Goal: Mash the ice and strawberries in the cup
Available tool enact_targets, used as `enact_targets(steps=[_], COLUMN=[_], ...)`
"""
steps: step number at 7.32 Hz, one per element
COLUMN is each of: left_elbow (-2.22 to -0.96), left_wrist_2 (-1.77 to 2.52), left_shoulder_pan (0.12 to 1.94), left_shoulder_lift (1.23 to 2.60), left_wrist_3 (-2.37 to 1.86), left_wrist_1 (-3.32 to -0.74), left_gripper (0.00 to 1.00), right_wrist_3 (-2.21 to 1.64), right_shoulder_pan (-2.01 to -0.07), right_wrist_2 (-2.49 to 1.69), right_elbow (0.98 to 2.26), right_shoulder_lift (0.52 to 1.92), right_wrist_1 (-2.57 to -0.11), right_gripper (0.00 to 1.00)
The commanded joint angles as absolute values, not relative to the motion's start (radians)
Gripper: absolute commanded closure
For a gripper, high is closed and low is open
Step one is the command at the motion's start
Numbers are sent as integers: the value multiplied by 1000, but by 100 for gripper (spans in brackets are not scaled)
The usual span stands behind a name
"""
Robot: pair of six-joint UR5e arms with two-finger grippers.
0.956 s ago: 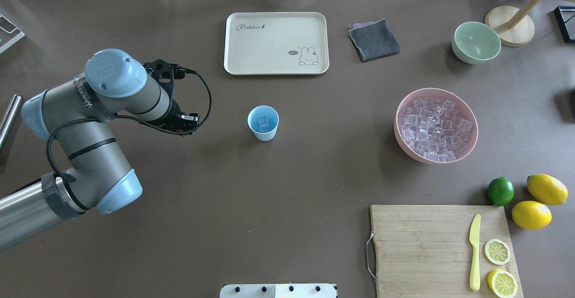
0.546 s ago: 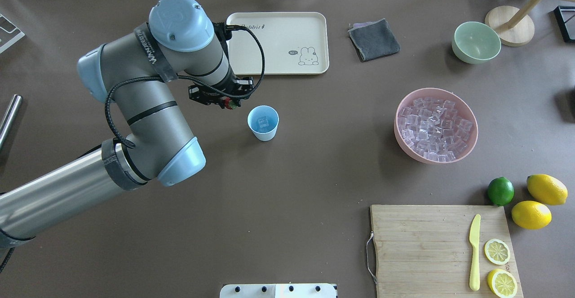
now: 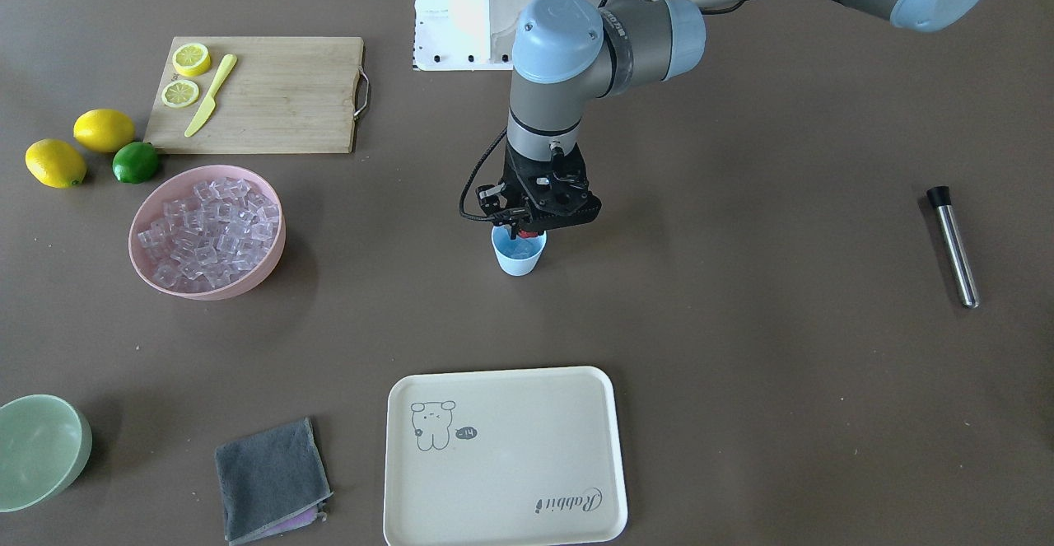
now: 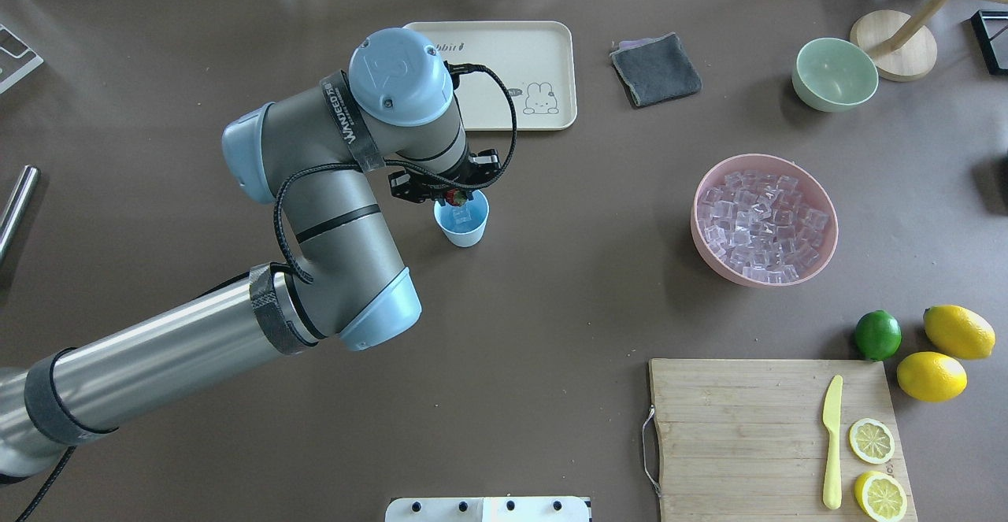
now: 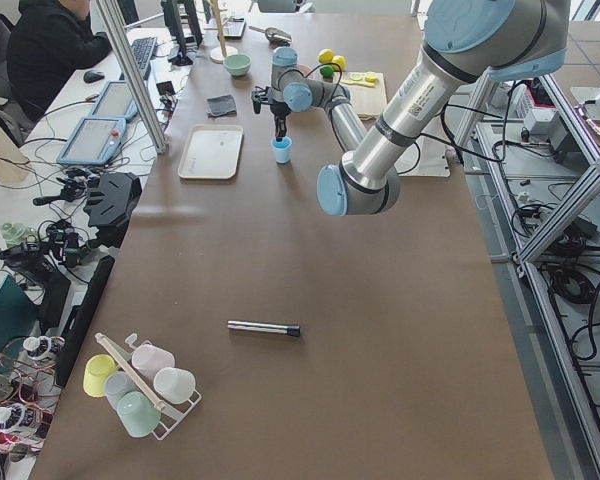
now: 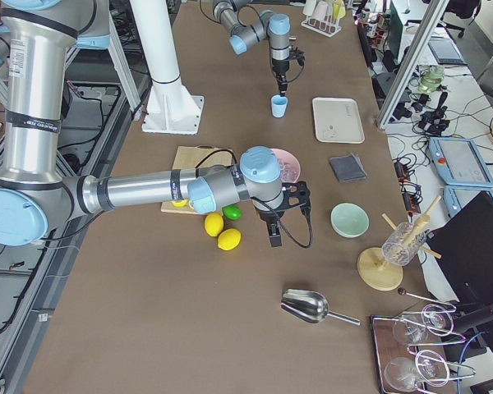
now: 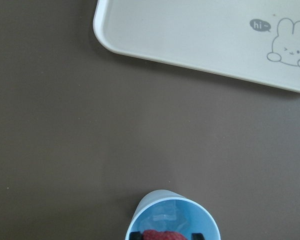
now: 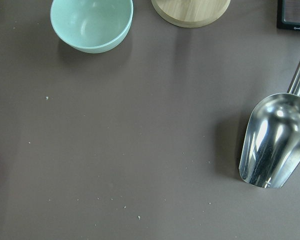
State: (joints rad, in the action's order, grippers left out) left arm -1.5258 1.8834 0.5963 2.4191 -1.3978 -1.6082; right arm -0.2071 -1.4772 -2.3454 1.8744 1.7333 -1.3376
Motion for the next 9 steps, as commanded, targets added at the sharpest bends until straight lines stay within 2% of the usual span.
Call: enact_targets(steps=[1, 3, 4, 6, 9], left_elbow=[-1511, -1528, -1590, -1786, -1798], left_wrist_2=[1881, 1887, 1893, 1972, 1994], left_shoulder_pan=[584, 601, 636, 737, 917], left_shoulder_lift=[2415, 2381, 2317, 2051, 1814], left_wrist_3=[-1417, -1408, -1404, -1202, -891], left_wrist_1=[-1650, -1649, -1644, -1651, -1696], left_gripper=[3, 2, 2, 2, 2], right_wrist_3=[-207, -207, -207, -207, -207], right_shoulder_pan=[-1477, -1477, -1477, -1477, -1477], right_wrist_2=[-2345, -2347, -2347, -2347, -2338], right_elbow=[1875, 1875, 1875, 1864, 1844], right_shoulder_lift=[1732, 1733, 1733, 1733, 1746], right_wrist_1=[-1338, -1341, -1341, -1348, -1348], right_gripper=[1, 1, 1, 1, 1])
